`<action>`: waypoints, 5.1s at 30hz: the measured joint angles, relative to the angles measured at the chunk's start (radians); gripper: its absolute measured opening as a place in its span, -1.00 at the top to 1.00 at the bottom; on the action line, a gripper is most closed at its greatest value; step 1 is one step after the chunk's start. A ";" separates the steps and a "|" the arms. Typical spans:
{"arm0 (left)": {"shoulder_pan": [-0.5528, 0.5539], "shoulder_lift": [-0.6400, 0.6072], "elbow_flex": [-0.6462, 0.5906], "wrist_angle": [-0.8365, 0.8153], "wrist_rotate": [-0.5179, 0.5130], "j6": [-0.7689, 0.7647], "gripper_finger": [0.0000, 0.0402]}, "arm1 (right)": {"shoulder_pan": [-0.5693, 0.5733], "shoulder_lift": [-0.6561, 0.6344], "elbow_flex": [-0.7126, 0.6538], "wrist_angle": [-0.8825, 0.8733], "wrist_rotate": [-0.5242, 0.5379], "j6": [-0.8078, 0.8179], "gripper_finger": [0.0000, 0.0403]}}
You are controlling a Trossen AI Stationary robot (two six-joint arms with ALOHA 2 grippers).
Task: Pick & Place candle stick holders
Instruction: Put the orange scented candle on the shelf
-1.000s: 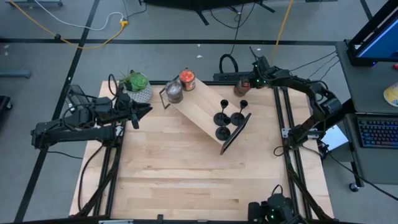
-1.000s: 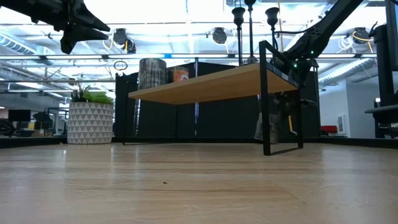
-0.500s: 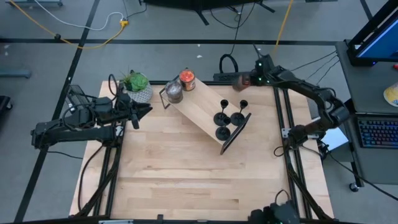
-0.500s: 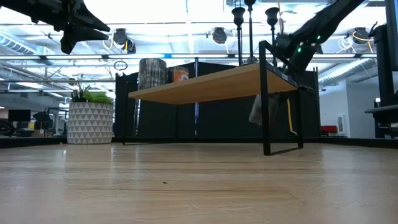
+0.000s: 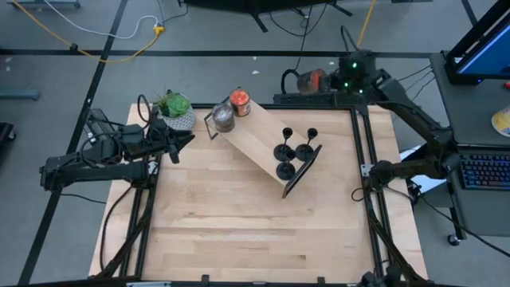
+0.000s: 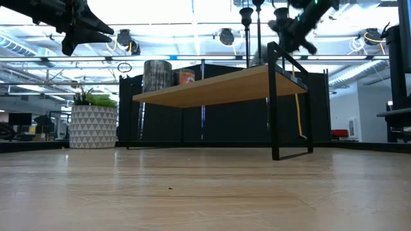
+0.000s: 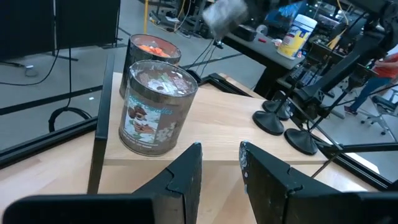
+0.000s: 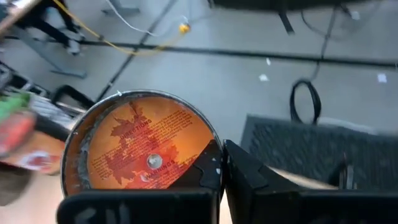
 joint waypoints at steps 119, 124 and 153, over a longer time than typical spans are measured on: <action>0.003 1.161 0.902 -0.078 0.001 0.425 -0.97 | 0.360 0.515 0.601 -0.341 -0.424 -0.522 1.00; 0.003 1.177 0.901 -0.037 0.011 0.425 -0.96 | 0.373 0.515 0.601 -0.342 -0.423 -0.529 1.00; 0.011 1.193 0.901 -0.010 -0.010 0.419 -0.74 | 0.413 0.515 0.601 -0.314 -0.466 -0.526 0.95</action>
